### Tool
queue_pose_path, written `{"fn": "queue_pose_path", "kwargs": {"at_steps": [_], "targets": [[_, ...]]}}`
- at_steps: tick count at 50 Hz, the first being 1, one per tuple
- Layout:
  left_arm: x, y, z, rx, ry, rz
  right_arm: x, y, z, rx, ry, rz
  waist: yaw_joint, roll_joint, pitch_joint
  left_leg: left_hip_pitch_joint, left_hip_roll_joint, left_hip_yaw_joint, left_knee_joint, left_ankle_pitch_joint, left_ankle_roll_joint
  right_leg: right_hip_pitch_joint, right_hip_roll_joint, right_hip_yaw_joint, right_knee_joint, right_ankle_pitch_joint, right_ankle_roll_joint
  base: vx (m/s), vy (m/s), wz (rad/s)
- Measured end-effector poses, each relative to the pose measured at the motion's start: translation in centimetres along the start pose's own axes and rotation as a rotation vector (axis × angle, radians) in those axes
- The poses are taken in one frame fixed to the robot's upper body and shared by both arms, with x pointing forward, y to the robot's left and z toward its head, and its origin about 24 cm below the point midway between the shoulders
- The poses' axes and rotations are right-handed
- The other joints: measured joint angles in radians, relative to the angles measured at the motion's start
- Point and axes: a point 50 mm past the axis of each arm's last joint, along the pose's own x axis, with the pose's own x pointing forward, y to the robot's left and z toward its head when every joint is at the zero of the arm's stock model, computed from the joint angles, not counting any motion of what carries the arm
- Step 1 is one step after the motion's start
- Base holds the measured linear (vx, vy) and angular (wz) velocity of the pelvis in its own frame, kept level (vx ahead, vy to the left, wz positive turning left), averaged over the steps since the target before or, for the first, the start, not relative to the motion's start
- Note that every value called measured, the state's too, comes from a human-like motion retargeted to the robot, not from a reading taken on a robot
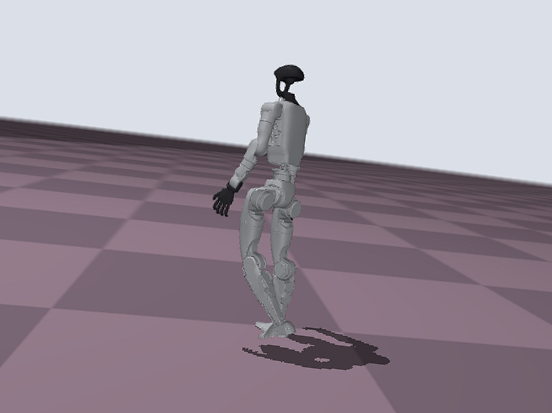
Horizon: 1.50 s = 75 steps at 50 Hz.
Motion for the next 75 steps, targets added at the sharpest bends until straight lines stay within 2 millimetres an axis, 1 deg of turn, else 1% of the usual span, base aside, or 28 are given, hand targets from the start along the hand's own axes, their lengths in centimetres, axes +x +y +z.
{"fn": "queue_pose_path", "kwargs": {"at_steps": [2, 5, 7, 12, 15, 18, 20, 24, 27, 30, 32, 35, 37, 39, 41, 45, 48, 52, 55, 58, 60, 61, 64, 67, 69, 71, 73, 75], "targets": [[-1.1, 2.2, -4.7, -0.024, 0.168, 0.098, -0.3, -1.8, 1.8, -0.005, -0.039, -0.061, 0.017, -0.018, -0.009, -0.031, 0.023, 0.126, -0.008, -0.062, 0.045, 0.009, -0.024, -0.032, 0.001, -0.008, 0.0, 0.28, -0.08, 1.06], [-3.4, 5.3, -9.8, -0.052, 0.361, 0.238, -1.2, -5.1, 5.3, -0.002, -0.123, -0.169, 0.056, -0.034, -0.004, -0.055, 0.036, 0.23, -0.112, -0.115, 0.063, 0.021, -0.037, -0.072, 0.0, -0.015, 0.0, 0.27, -0.09, 0.79], [-4.8, 7.0, -11.8, -0.066, 0.437, 0.311, -2.3, -7.5, 7.8, 0.008, -0.197, -0.252, 0.088, -0.035, 0.009, -0.058, 0.042, 0.274, -0.232, -0.104, 0.048, 0.034, -0.036, -0.099, -0.001, -0.022, 0.0, 0.26, -0.06, 0.7], [-6.8, 9.3, -13.9, -0.108, 0.478, 0.393, -6.1, -12.7, 13.7, 0.039, -0.41, -0.446, 0.167, -0.003, 0.061, -0.048, 0.092, 0.376, -0.543, 0.006, -0.006, 0.092, 0.008, -0.178, 0.0, -0.053, -0.02, 0.25, -0.03, 0.72], [-7.2, 9.3, -14.4, -0.154, 0.454, 0.367, -8.4, -14.8, 16.4, 0.036, -0.53, -0.523, 0.207, 0.031, 0.089, -0.054, 0.13, 0.413, -0.688, 0.08, -0.04, 0.143, 0.053, -0.222, -0.001, -0.074, -0.045, 0.28, -0.01, 0.61], [-7.1, 8.2, -14.9, -0.22, 0.429, 0.294, -10.6, -16.1, 18.5, 0.007, -0.634, -0.563, 0.238, 0.062, 0.114, -0.062, 0.164, 0.438, -0.803, 0.132, -0.082, 0.2, 0.092, -0.253, -0.003, -0.094, -0.067, 0.32, 0.02, 0.44], [-7.0, 7.1, -15.3, -0.263, 0.418, 0.232, -11.8, -16.6, 19.6, -0.025, -0.694, -0.571, 0.25, 0.075, 0.127, -0.08, 0.19, 0.467, -0.828, 0.13, -0.115, 0.236, 0.107, -0.268, -0.003, -0.107, -0.078, 0.36, 0.05, 0.33], [-6.8, 4.6, -15.9, -0.314, 0.415, 0.106, -13.2, -16.4, 21.1, -0.076, -0.784, -0.555, 0.252, 0.07, 0.126, -0.101, 0.234, 0.591, -0.828, 0.096, -0.168, 0.281, 0.115, -0.29, 0.004, -0.116, -0.095, 0.4, 0.09, 0.25], [-6.3, 3.2, -15.6, -0.316, 0.41, 0.033, -13.0, -15.4, 21.3, -0.083, -0.816, -0.526, 0.239, 0.057, 0.107, -0.081, 0.254, 0.689, -0.828, 0.102, -0.189, 0.303, 0.117, -0.302, 0.015, -0.105, -0.106, 0.46, 0.15, 0.27], [-5.5, 2.3, -14.4, -0.278, 0.388, -0.015, -11.5, -13.7, 20.2, -0.06, -0.802, -0.484, 0.213, 0.051, 0.084, -0.044, 0.259, 0.72, -0.828, 0.126, -0.196, 0.329, 0.117, -0.312, 0.041, -0.077, -0.119, 0.51, 0.2, 0.46], [-4.7, 2.0, -13.2, -0.227, 0.363, -0.036, -9.6, -12.1, 18.5, -0.03, -0.755, -0.449, 0.187, 0.057, 0.073, -0.013, 0.256, 0.688, -0.828, 0.129, -0.192, 0.349, 0.116, -0.32, 0.084, -0.035, -0.136, 0.56, 0.23, 0.75], [-3.2, 1.6, -10.5, -0.119, 0.32, -0.059, -6.2, -9.1, 14.5, 0.023, -0.629, -0.384, 0.142, 0.087, 0.068, 0.05, 0.258, 0.604, -0.828, 0.106, -0.17, 0.361, 0.115, -0.338, 0.221, 0.064, -0.182, 0.59, 0.24, 1.01], [-2.1, 1.3, -8.1, -0.021, 0.284, -0.071, -3.9, -6.5, 11.1, 0.056, -0.508, -0.323, 0.12, 0.113, 0.062, 0.089, 0.27, 0.544, -0.825, 0.079, -0.141, 0.306, 0.108, -0.333, 0.409, 0.126, -0.215, 0.56, 0.23, 1.1], [-0.8, 1.0, -4.7, 0.087, 0.229, -0.065, -2.0, -3.7, 7.6, 0.085, -0.374, -0.251, 0.098, 0.127, 0.053, 0.1, 0.276, 0.485, -0.802, 0.049, -0.108, 0.199, 0.103, -0.29, 0.625, 0.155, -0.225, 0.51, 0.19, 1.2], [0.3, 0.5, -0.6, 0.188, 0.153, -0.047, -0.8, -0.8, 4.1, 0.107, -0.24, -0.169, 0.069, 0.136, 0.052, 0.106, 0.274, 0.422, -0.776, 0.023, -0.081, 0.089, 0.122, -0.224, 0.795, 0.148, -0.22, 0.46, 0.14, 1.38], [1.2, -1.6, 8.8, 0.344, -0.067, -0.036, 0.1, 4.7, -1.8, 0.144, -0.015, 0.012, 0.012, 0.16, 0.073, 0.129, 0.266, 0.304, -0.731, -0.015, -0.06, -0.08, 0.154, -0.16, 0.953, 0.084, -0.222, 0.42, 0.09, 1.4], [0.2, -4.3, 16.5, 0.404, -0.291, -0.079, -0.1, 7.6, -4.5, 0.18, 0.077, 0.125, -0.023, 0.176, 0.1, 0.148, 0.254, 0.228, -0.71, -0.035, -0.057, -0.164, 0.119, -0.196, 0.921, 0.031, -0.251, 0.38, 0.05, 1.28], [-3.5, -8.3, 25.4, 0.405, -0.602, -0.184, -0.6, 10.1, -6.3, 0.218, 0.126, 0.217, -0.065, 0.187, 0.134, 0.175, 0.227, 0.132, -0.695, -0.055, -0.05, -0.217, 0.083, -0.24, 0.672, 0.0, -0.255, 0.38, -0.02, 1.24], [-7.2, -11.0, 30.2, 0.37, -0.807, -0.269, -0.8, 10.8, -6.6, 0.226, 0.13, 0.243, -0.101, 0.167, 0.164, 0.203, 0.176, 0.054, -0.681, -0.073, -0.034, -0.201, 0.063, -0.205, 0.349, 0.082, -0.204, 0.42, -0.09, 1.37], [-10.6, -13.0, 33.3, 0.359, -0.974, -0.322, -0.8, 10.8, -6.2, 0.208, 0.12, 0.239, -0.13, 0.132, 0.21, 0.261, 0.124, -0.026, -0.668, -0.104, -0.031, -0.154, 0.017, -0.143, 0.062, 0.195, -0.104, 0.49, -0.16, 1.37], [-12.1, -14.3, 34.2, 0.385, -1.043, -0.355, -0.7, 10.8, -5.7, 0.192, 0.108, 0.234, -0.129, 0.117, 0.235, 0.304, 0.116, -0.068, -0.664, -0.126, -0.041, -0.142, -0.006, -0.121, -0.033, 0.2, -0.027, 0.51, -0.24, 1.03], [-12.3, -14.7, 34.0, 0.406, -1.051, -0.371, -0.7, 10.9, -5.5, 0.186, 0.102, 0.233, -0.121, 0.12, 0.235, 0.319, 0.134, -0.079, -0.661, -0.135, -0.054, -0.152, 0.005, -0.116, -0.034, 0.17, -0.011, 0.5, -0.35, 0.76], [-12.2, -15.9, 33.2, 0.471, -1.047, -0.415, -0.5, 10.1, -4.5, 0.187, 0.076, 0.2, -0.085, 0.135, 0.23, 0.344, 0.191, -0.104, -0.653, -0.153, -0.088, -0.161, 0.045, -0.112, -0.035, 0.119, 0.0, 0.49, -0.42, 0.56], [-10.6, -16.1, 31.2, 0.519, -0.983, -0.439, -0.2, 8.1, -3.4, 0.205, 0.05, 0.134, -0.05, 0.134, 0.217, 0.358, 0.205, -0.133, -0.643, -0.146, -0.092, -0.135, 0.042, -0.147, -0.035, 0.156, 0.0, 0.49, -0.35, 0.56], [-8.7, -15.5, 29.0, 0.534, -0.903, -0.43, 0.0, 6.4, -2.6, 0.215, 0.031, 0.078, -0.025, 0.126, 0.207, 0.365, 0.207, -0.15, -0.633, -0.126, -0.089, -0.112, 0.033, -0.179, -0.035, 0.187, 0.0, 0.49, -0.35, 0.46], [-6.4, -14.0, 26.1, 0.529, -0.796, -0.398, 0.1, 4.5, -1.7, 0.219, 0.009, 0.017, 0.001, 0.116, 0.199, 0.368, 0.201, -0.169, -0.614, -0.092, -0.081, -0.087, 0.02, -0.199, -0.035, 0.197, 0.0, 0.5, -0.31, 0.41], [-3.8, -11.9, 22.4, 0.501, -0.663, -0.338, 0.1, 2.3, -0.6, 0.21, -0.014, -0.049, 0.023, 0.102, 0.192, 0.363, 0.184, -0.187, -0.579, -0.042, -0.065, -0.06, -0.003, -0.206, -0.033, 0.186, 0.0, 0.5, -0.26, 0.4], [-1.5, -9.1, 17.9, 0.456, -0.5, -0.258, 0.0, 0.1, 0.3, 0.192, -0.041, -0.109, 0.045, 0.082, 0.187, 0.343, 0.154, -0.196, -0.518, 0.022, -0.04, -0.032, -0.034, -0.207, -0.027, 0.164, 0.0, 0.49, -0.24, 0.35]]}}
